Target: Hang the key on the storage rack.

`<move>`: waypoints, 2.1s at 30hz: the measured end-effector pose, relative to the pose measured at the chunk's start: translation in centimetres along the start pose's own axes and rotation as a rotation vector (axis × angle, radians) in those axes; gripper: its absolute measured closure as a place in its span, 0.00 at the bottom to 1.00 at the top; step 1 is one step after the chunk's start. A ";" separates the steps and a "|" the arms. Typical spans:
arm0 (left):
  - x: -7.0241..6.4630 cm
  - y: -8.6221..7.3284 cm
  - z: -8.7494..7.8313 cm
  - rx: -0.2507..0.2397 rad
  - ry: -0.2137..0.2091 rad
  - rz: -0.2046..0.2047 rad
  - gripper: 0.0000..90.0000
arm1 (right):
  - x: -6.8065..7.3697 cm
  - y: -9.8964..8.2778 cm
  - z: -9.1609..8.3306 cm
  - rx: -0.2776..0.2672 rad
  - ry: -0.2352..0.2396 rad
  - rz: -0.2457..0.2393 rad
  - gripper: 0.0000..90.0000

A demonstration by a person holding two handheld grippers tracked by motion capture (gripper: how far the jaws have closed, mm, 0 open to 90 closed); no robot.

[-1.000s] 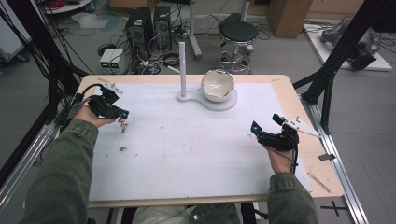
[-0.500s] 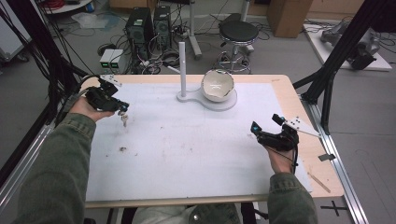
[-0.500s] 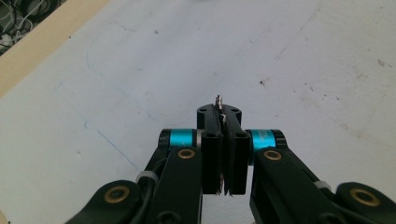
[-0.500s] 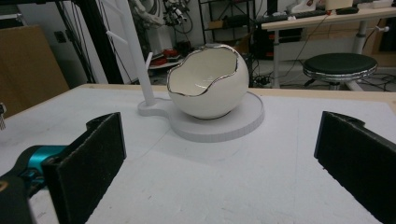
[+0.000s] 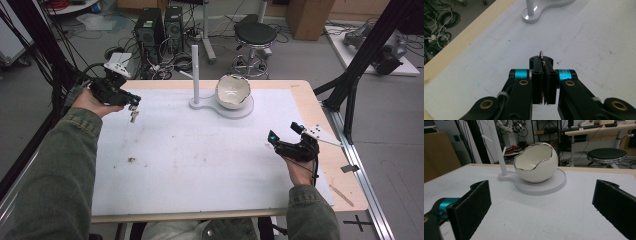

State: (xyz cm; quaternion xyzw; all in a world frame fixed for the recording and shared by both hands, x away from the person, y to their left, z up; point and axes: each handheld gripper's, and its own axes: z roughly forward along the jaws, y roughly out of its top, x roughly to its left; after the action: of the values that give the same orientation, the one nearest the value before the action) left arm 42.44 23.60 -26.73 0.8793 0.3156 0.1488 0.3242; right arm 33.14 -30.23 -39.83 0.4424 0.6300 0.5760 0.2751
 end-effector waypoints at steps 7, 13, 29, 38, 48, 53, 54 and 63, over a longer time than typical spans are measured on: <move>-0.5 1.7 -0.1 0.003 -0.009 0.022 0.97 | 0.0 0.0 0.0 -0.003 0.001 0.002 0.01; -0.4 3.6 -0.3 0.009 -0.007 0.040 0.97 | 0.1 -0.1 0.1 0.003 0.008 -0.009 0.01; -1.8 7.9 0.0 0.006 0.000 0.056 0.97 | 0.4 0.0 0.1 0.008 0.000 -0.043 0.01; -2.5 9.9 0.4 -0.017 -0.005 0.060 0.97 | 0.4 0.0 -0.1 0.004 -0.003 -0.041 0.01; -2.6 12.6 1.3 -0.060 -0.001 0.053 0.96 | 0.4 0.0 -0.2 0.003 0.002 -0.047 0.01; -2.9 13.8 1.8 -0.090 0.014 0.069 0.96 | 0.3 0.0 -0.3 0.002 0.004 -0.046 0.01; -3.0 13.9 2.0 -0.091 0.015 0.070 0.96 | 0.3 0.0 -0.3 0.004 0.006 -0.047 0.01; -3.1 15.3 3.7 -0.116 0.034 0.051 0.96 | 0.4 -0.1 -0.2 0.005 0.011 -0.061 0.01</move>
State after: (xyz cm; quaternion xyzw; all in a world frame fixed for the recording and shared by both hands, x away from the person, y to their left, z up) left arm 48.83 10.82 -19.48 0.8641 0.2894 0.1900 0.3655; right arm 32.74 -29.94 -39.79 0.4207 0.6460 0.5682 0.2879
